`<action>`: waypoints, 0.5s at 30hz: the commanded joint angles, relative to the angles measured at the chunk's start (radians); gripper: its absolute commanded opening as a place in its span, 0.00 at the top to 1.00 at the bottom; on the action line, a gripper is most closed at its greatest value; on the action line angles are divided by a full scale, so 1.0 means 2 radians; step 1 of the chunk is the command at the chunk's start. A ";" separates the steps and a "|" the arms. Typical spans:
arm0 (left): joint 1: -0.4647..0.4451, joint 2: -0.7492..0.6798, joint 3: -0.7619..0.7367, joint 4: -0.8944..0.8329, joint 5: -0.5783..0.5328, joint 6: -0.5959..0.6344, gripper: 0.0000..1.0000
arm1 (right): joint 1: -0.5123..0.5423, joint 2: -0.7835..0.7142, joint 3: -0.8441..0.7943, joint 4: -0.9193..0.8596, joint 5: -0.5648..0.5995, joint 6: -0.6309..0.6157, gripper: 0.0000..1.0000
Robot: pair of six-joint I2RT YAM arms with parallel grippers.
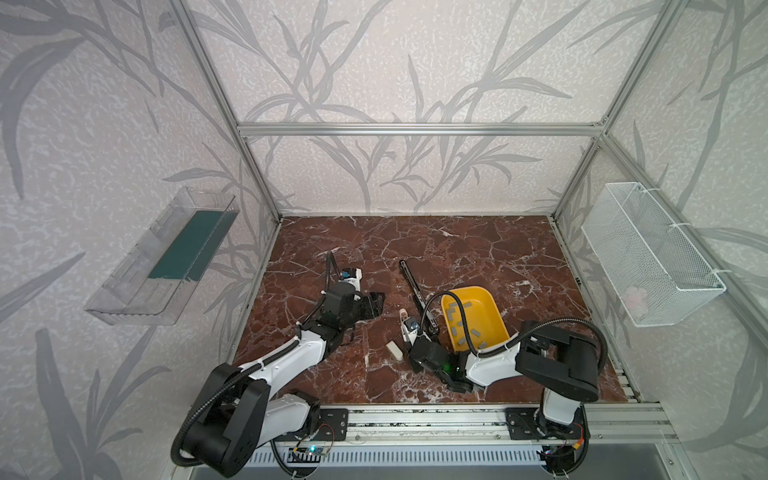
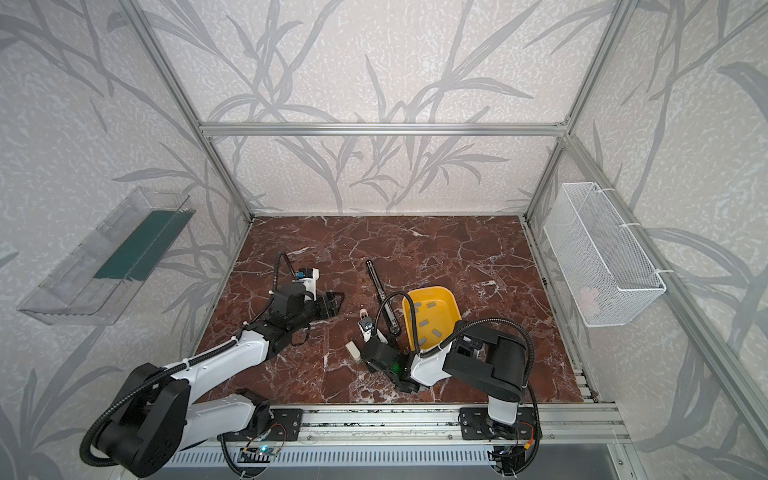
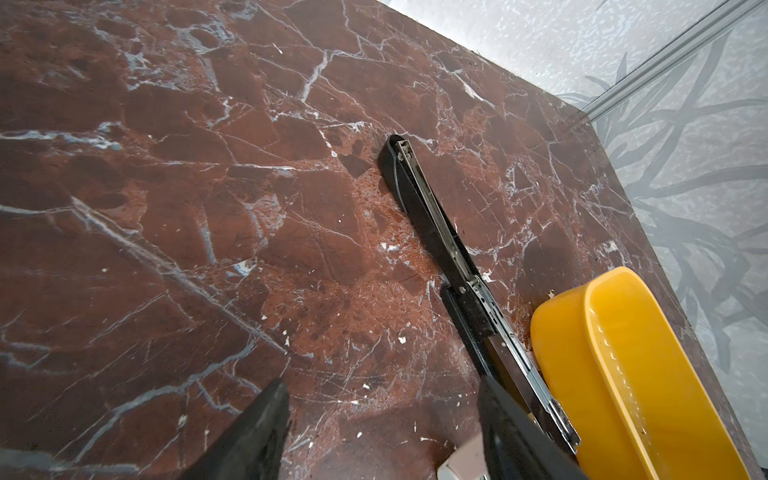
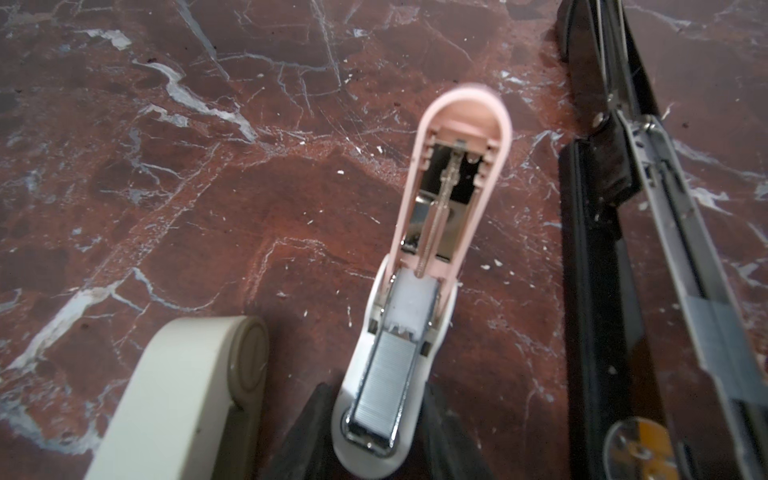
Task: Load the staples into the stapler
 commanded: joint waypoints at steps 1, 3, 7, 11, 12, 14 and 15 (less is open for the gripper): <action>0.002 0.006 0.016 0.020 0.021 0.008 0.28 | -0.002 0.022 -0.004 -0.081 0.009 0.007 0.63; 0.002 0.007 0.018 0.021 0.025 0.010 0.28 | -0.001 0.020 -0.004 -0.079 0.008 0.004 0.63; 0.002 0.009 0.020 0.020 0.027 0.011 0.29 | -0.001 0.016 -0.006 -0.070 -0.008 -0.009 0.65; 0.003 0.019 0.026 0.009 0.016 0.005 0.31 | -0.001 0.007 -0.019 -0.054 -0.013 -0.007 0.69; 0.003 0.021 0.028 0.005 0.013 0.004 0.33 | -0.001 0.005 -0.020 -0.054 -0.015 -0.007 0.70; 0.002 0.026 0.029 0.006 0.014 0.001 0.34 | -0.001 0.004 -0.021 -0.054 -0.020 -0.007 0.70; 0.002 0.027 0.030 0.005 0.015 -0.001 0.34 | -0.002 0.005 -0.022 -0.052 -0.021 -0.007 0.71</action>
